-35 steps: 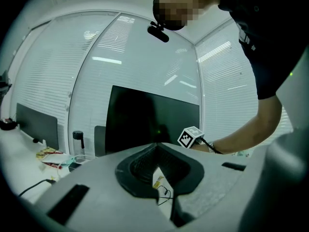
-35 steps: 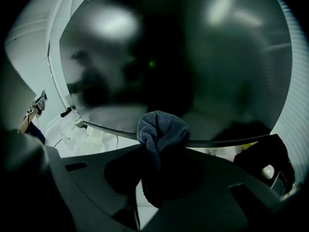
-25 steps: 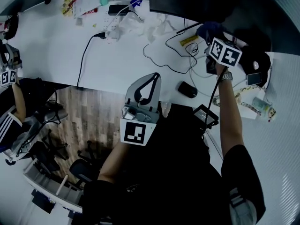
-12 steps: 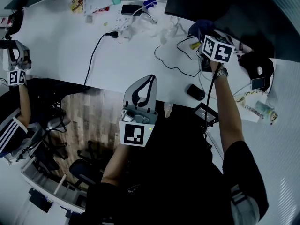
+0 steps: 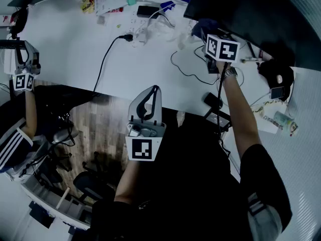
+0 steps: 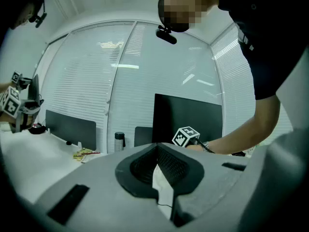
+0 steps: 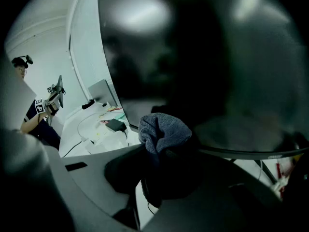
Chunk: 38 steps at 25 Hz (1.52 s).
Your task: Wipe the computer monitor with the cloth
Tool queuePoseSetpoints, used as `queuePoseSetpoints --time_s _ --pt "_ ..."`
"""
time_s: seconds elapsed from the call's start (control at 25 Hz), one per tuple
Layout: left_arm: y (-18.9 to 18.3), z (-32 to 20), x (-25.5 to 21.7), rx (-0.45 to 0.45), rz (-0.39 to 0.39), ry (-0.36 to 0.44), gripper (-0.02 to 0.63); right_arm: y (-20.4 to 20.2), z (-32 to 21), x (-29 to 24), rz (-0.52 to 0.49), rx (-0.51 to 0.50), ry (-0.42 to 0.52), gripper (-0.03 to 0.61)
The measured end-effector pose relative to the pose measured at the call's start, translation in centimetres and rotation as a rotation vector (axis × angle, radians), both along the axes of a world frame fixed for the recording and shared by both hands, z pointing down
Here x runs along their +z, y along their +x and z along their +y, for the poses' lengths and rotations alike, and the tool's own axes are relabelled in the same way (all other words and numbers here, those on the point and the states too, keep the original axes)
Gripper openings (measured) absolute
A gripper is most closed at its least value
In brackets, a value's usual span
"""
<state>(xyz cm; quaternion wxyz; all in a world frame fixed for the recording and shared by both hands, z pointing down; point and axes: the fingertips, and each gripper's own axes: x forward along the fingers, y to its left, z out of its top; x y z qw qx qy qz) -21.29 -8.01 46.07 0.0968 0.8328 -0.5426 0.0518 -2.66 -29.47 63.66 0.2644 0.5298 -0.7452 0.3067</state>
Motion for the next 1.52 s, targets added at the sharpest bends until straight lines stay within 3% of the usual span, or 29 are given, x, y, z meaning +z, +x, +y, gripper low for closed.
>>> queuePoseSetpoints --time_s 0.52,1.0,1.52 --pt "-2.1 0.2 -1.1 -0.088 -0.03 0.022 0.008 -5.6 -1.3 0.1 -0.039 -0.083 0.001 0.072" --pt "-1.7 1.0 -1.1 -0.106 -0.026 0.017 0.008 -7.4 -1.6 -1.8 -0.06 -0.112 0.031 0.072" --pt "-0.9 0.5 -3.1 -0.073 0.016 0.088 0.008 -8.3 -2.4 -8.9 -0.071 -0.141 0.151 0.072"
